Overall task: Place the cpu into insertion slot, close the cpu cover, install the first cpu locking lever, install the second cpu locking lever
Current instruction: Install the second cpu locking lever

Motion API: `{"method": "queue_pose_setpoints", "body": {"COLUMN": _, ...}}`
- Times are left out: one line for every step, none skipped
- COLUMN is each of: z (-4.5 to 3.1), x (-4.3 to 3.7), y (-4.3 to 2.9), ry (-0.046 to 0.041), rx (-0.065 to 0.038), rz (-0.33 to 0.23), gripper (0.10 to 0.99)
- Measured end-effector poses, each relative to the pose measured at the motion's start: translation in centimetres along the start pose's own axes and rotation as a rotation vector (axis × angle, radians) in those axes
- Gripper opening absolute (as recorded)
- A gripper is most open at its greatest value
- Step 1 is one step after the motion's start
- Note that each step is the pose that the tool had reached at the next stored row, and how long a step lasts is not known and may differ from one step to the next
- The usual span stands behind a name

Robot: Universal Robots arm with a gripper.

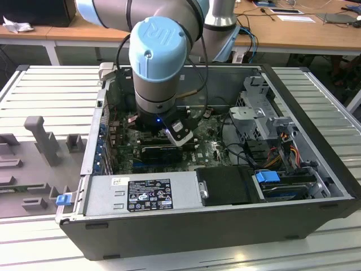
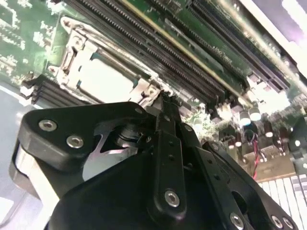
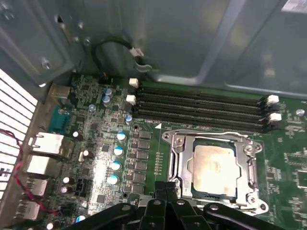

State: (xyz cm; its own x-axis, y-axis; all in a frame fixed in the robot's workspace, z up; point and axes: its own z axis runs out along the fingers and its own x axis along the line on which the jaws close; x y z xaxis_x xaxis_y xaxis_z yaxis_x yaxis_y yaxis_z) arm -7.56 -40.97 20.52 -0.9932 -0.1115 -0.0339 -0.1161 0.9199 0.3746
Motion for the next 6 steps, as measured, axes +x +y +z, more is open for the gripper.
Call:
{"method": "queue_pose_setpoints", "body": {"z": -0.28, "x": -0.01, "y": 0.12, "ry": 0.0, "rx": 0.0, "rz": 0.0, "gripper": 0.106}}
{"method": "queue_pose_setpoints", "body": {"z": -0.42, "x": -0.02, "y": 0.17, "ry": -0.0001, "rx": 0.0, "rz": 0.0, "gripper": 0.106}}
{"method": "queue_pose_setpoints", "body": {"z": -0.66, "x": -0.02, "y": 0.27, "ry": -0.0001, "rx": 0.0, "rz": 0.0, "gripper": 0.106}}
{"method": "queue_pose_setpoints", "body": {"z": -0.93, "x": -0.03, "y": 0.38, "ry": 0.0002, "rx": 0.0, "rz": 0.0, "gripper": 0.106}}
{"method": "queue_pose_setpoints", "body": {"z": -0.96, "x": -0.04, "y": 0.39, "ry": 0.0, "rx": -0.001, "rz": 0.0, "gripper": 0.106}}
{"method": "queue_pose_setpoints", "body": {"z": -1.01, "x": -0.04, "y": 0.41, "ry": 0.0001, "rx": 0.0, "rz": 0.0, "gripper": 0.106}}
